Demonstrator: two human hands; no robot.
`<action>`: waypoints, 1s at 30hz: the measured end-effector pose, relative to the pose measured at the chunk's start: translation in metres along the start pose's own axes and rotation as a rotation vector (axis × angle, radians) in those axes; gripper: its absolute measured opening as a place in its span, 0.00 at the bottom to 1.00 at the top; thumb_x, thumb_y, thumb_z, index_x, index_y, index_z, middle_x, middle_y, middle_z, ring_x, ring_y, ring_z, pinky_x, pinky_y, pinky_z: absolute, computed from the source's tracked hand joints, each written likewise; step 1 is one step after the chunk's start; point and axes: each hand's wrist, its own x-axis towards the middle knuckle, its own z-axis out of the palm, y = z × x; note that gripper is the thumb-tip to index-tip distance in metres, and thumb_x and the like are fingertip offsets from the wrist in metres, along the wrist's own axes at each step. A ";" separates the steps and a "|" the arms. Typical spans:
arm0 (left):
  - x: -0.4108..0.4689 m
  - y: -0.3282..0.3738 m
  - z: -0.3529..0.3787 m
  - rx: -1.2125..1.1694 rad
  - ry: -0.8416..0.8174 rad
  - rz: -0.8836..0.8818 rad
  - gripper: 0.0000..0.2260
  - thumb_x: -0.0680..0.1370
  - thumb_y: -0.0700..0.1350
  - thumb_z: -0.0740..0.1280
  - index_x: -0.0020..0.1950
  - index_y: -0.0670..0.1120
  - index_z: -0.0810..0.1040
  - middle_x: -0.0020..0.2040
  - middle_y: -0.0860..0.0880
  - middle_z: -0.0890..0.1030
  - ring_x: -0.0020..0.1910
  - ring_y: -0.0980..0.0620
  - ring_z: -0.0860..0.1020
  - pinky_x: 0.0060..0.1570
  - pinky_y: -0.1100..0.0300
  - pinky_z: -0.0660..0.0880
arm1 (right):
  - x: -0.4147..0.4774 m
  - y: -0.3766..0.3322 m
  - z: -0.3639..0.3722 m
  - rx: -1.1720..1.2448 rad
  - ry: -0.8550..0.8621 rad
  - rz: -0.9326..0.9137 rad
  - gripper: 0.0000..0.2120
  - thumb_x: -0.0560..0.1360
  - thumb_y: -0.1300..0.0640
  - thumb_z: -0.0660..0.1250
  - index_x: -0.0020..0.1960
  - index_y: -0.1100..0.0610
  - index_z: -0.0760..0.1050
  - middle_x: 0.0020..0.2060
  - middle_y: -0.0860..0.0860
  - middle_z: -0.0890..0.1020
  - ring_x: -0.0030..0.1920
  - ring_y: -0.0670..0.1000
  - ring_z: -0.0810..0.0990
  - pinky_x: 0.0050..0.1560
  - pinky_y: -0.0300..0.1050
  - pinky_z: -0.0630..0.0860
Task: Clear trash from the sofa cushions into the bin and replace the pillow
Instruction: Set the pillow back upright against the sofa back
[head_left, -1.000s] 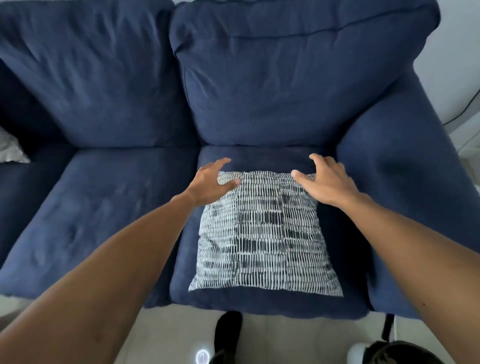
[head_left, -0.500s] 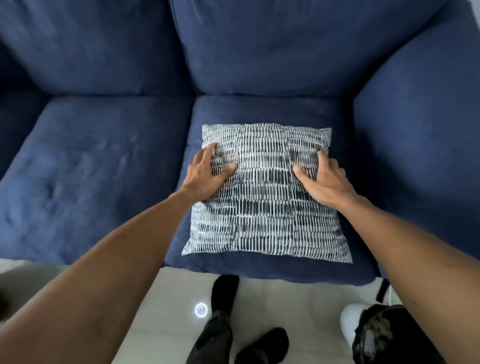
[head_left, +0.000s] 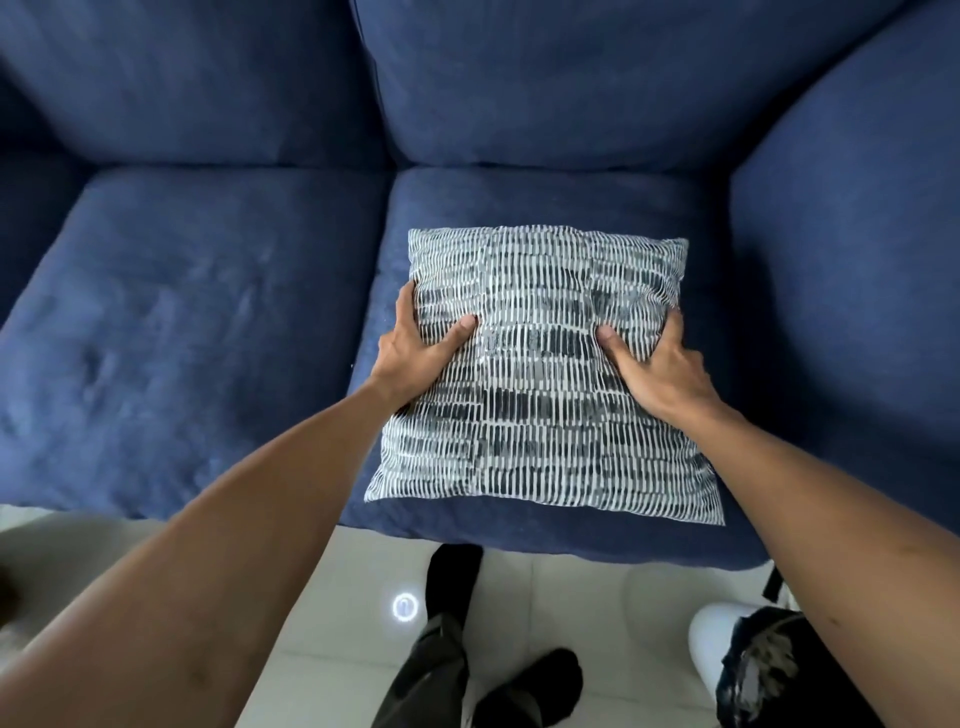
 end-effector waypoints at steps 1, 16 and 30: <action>-0.001 0.002 0.000 -0.007 0.010 0.007 0.47 0.69 0.76 0.62 0.79 0.60 0.43 0.78 0.39 0.61 0.76 0.36 0.61 0.72 0.37 0.61 | -0.001 -0.001 -0.002 0.002 0.014 -0.006 0.52 0.68 0.19 0.48 0.80 0.49 0.36 0.73 0.66 0.66 0.63 0.68 0.76 0.63 0.63 0.71; -0.007 0.084 -0.045 -0.077 0.134 0.249 0.45 0.70 0.73 0.65 0.79 0.56 0.51 0.76 0.45 0.66 0.74 0.43 0.65 0.72 0.42 0.65 | -0.022 -0.033 -0.080 0.023 0.320 -0.165 0.47 0.73 0.23 0.52 0.80 0.52 0.47 0.58 0.62 0.78 0.56 0.65 0.79 0.56 0.60 0.75; 0.018 0.188 -0.106 -0.089 0.303 0.557 0.42 0.75 0.65 0.68 0.80 0.52 0.50 0.79 0.48 0.62 0.76 0.46 0.62 0.73 0.45 0.62 | -0.001 -0.090 -0.169 0.128 0.602 -0.375 0.44 0.75 0.27 0.54 0.80 0.53 0.47 0.56 0.59 0.80 0.57 0.63 0.79 0.56 0.59 0.74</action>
